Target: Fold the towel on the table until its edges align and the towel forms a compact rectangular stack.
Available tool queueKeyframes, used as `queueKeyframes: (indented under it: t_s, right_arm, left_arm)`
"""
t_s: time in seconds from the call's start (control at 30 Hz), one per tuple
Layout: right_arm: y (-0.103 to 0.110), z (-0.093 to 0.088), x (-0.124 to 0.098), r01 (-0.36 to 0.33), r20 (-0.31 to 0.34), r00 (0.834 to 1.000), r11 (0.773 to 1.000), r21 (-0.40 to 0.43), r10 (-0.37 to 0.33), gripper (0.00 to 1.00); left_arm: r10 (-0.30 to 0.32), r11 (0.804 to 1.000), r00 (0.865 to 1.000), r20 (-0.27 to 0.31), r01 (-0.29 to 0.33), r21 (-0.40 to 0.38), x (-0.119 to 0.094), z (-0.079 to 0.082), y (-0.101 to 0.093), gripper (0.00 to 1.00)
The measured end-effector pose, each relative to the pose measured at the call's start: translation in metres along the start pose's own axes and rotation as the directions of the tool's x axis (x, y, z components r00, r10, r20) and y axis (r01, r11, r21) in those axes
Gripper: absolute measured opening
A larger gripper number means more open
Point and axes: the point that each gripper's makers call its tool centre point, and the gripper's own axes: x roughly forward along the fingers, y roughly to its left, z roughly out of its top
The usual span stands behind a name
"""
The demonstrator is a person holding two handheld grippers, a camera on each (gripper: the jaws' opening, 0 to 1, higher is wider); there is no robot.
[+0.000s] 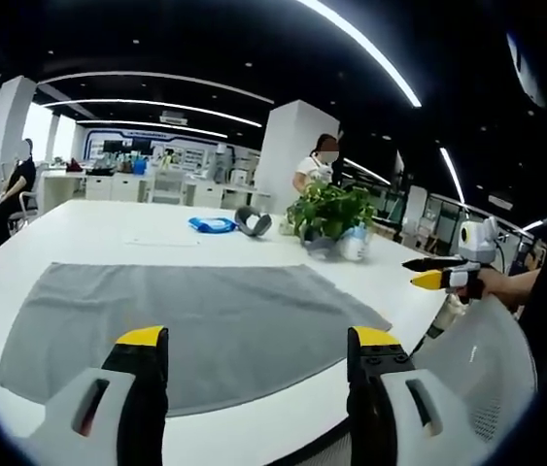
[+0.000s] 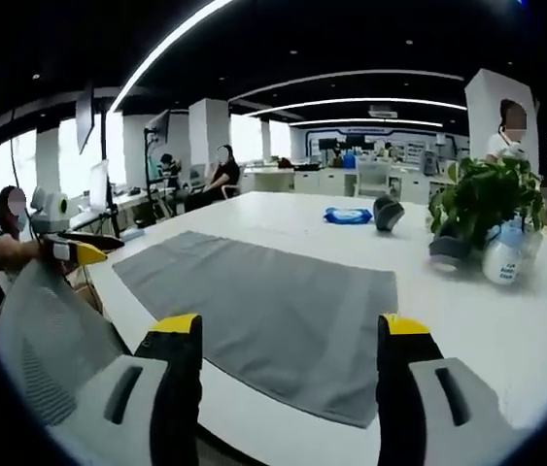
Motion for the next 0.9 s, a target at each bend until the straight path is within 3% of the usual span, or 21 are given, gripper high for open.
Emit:
queueKeyframes:
  t_s: [0.17, 0.27, 0.37, 0.4, 0.47, 0.5, 0.53, 0.57, 0.67, 0.73, 0.77, 0.8, 0.83, 0.87, 0.9]
  right_arm:
    - [0.006, -0.001, 0.0, -0.03, -0.007, 1.0, 0.999, 0.018, 0.03, 0.61]
    - [0.009, -0.003, -0.002, -0.043, -0.027, 0.999, 0.999, 0.007, 0.043, 0.39]
    - [0.009, 0.001, -0.008, -0.05, -0.016, 0.999, 0.999, 0.011, 0.05, 0.18]
    - [0.005, 0.004, -0.01, -0.036, 0.0, 0.999, 0.999, 0.012, 0.036, 0.12]
    - [0.001, 0.003, -0.013, -0.036, 0.0, 0.999, 0.999, 0.01, 0.036, 0.0]
    - [-0.007, -0.002, -0.012, -0.035, -0.018, 0.999, 0.999, 0.007, 0.035, 0.01]
    - [-0.014, -0.009, -0.013, -0.02, -0.043, 0.999, 0.999, 0.026, 0.022, 0.0]
    - [-0.018, -0.014, -0.013, -0.031, -0.061, 0.998, 0.999, 0.03, 0.033, 0.0]
    - [-0.035, -0.032, -0.012, -0.061, -0.166, 0.984, 0.997, 0.038, 0.067, 0.0]
    - [-0.05, -0.037, -0.011, -0.044, -0.209, 0.977, 0.999, -0.011, 0.041, 0.0]
    - [-0.055, -0.041, -0.011, -0.032, -0.23, 0.973, 0.999, -0.018, 0.027, 0.0]
    - [-0.06, -0.044, -0.009, -0.021, -0.239, 0.971, 1.0, -0.013, 0.017, 0.0]
    - [-0.063, -0.048, -0.008, -0.023, -0.259, 0.966, 1.0, -0.008, 0.021, 0.0]
    - [-0.066, -0.058, -0.007, -0.015, -0.303, 0.953, 1.0, 0.013, 0.019, 0.0]
    - [-0.067, -0.065, -0.006, -0.021, -0.335, 0.942, 1.0, 0.016, 0.025, 0.0]
  left_arm:
    - [0.02, 1.0, 1.0, -0.018, -0.02, -0.003, -0.002, -0.006, 0.01, 0.76]
    - [0.015, 0.999, 0.999, -0.039, -0.014, 0.034, -0.003, -0.009, 0.009, 0.73]
    - [0.036, 0.989, 0.996, -0.078, -0.025, 0.143, -0.004, -0.005, 0.004, 0.62]
    - [0.042, 0.981, 0.995, -0.088, -0.024, 0.194, -0.004, -0.003, 0.004, 0.56]
    - [0.05, 0.916, 0.992, -0.112, -0.001, 0.4, -0.003, 0.007, 0.0, 0.37]
    - [0.034, 0.855, 0.991, -0.127, 0.037, 0.518, 0.0, 0.016, -0.005, 0.29]
    - [0.03, 0.83, 0.992, -0.126, 0.045, 0.556, 0.002, 0.023, -0.007, 0.22]
    - [0.006, 0.829, 0.995, -0.103, 0.053, 0.556, 0.007, 0.038, -0.012, 0.21]
    - [-0.088, 0.878, 0.994, -0.057, 0.105, 0.467, 0.027, 0.071, -0.028, 0.22]
    - [-0.158, 0.893, 0.987, -0.03, 0.156, 0.423, 0.046, 0.086, -0.039, 0.22]
    - [-0.181, 0.889, 0.983, -0.043, 0.182, 0.421, 0.056, 0.086, -0.043, 0.23]
    - [-0.199, 0.876, 0.976, -0.092, 0.219, 0.429, 0.069, 0.079, -0.049, 0.24]
    - [-0.198, 0.858, 0.971, -0.133, 0.238, 0.456, 0.078, 0.072, -0.052, 0.24]
    - [-0.189, 0.824, 0.964, -0.185, 0.259, 0.504, 0.089, 0.061, -0.056, 0.24]
    - [-0.175, 0.813, 0.963, -0.204, 0.258, 0.523, 0.094, 0.056, -0.057, 0.23]
